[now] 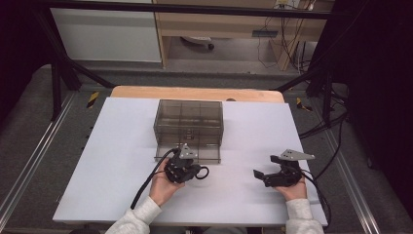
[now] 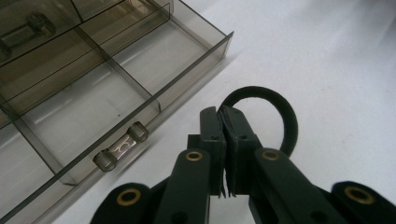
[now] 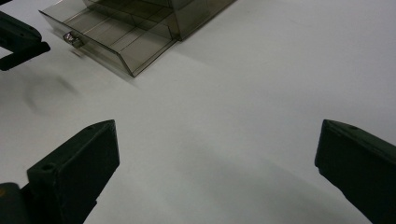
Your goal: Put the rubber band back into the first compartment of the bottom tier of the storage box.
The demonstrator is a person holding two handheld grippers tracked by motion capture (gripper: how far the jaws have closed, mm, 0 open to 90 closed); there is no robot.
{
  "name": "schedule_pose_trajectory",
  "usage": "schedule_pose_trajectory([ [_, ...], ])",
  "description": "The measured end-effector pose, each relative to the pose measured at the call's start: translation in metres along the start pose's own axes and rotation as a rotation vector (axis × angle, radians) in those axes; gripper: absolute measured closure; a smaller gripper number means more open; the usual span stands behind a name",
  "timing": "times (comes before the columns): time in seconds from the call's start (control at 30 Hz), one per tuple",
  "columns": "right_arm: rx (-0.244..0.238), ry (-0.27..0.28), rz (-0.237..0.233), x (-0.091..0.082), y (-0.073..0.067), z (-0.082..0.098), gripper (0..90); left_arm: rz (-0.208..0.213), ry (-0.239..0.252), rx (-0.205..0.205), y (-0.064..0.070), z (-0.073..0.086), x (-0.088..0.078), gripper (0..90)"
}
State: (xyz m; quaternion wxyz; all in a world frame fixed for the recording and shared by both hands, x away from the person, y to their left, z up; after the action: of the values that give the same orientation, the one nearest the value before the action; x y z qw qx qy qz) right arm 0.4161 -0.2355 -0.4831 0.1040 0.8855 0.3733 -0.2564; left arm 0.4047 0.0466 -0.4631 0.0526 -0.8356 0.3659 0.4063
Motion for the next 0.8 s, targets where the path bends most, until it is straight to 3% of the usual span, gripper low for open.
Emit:
schedule_pose_trajectory([
  [0.8, -0.001, 0.0, 0.0, 0.001, 0.0, 0.0, 0.3, -0.033, 0.013, -0.022, -0.022, 0.007, -0.018, 86.7],
])
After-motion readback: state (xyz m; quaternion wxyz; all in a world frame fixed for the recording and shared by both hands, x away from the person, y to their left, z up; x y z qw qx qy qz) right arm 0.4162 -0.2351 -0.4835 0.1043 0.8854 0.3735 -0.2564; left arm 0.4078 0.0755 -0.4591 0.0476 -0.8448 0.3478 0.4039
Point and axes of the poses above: each handheld gripper's, and its own axes: x roughly forward along the jaws, z roughly out of its underside, y roughly to its right, the point moved 7 cm from there along x, roughly forward along the jaws, and after that the axes turned 11 degrees about -x, right-handed, at the moved point
